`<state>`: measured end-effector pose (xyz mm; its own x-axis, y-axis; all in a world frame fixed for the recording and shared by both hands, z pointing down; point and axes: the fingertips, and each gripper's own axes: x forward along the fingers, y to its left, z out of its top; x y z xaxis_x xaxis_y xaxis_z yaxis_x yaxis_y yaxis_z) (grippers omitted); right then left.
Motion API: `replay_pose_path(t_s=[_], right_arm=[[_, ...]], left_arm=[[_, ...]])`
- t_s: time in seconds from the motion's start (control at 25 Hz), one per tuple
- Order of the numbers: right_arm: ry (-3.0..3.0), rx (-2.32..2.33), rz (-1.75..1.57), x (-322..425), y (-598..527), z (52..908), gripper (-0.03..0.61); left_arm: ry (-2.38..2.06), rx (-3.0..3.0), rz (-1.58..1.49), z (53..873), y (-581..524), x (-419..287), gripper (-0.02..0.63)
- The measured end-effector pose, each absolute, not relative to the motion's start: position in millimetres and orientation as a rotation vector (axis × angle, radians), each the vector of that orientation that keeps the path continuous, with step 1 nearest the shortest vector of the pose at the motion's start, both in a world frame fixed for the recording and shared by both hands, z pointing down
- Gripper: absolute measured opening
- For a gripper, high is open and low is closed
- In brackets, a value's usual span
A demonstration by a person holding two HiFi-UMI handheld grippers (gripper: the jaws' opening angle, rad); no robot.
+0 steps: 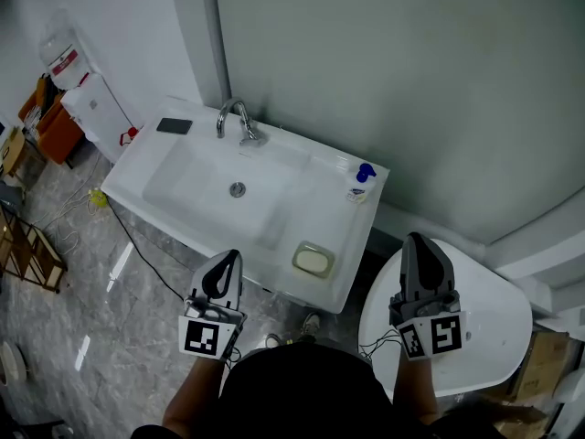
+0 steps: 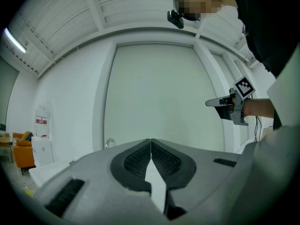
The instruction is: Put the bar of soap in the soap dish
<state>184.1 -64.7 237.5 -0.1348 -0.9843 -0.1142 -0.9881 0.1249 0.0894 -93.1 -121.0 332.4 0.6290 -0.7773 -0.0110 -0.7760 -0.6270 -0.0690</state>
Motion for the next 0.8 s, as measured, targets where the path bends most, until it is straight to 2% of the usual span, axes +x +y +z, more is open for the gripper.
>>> replay_pose_path(t_s=[0.8], right_arm=[[2.369, -1.997, 0.250, 175, -65, 234, 0.012]], left_arm=[[1.344, -2.759, -0.055, 332, -106, -96, 0.021]])
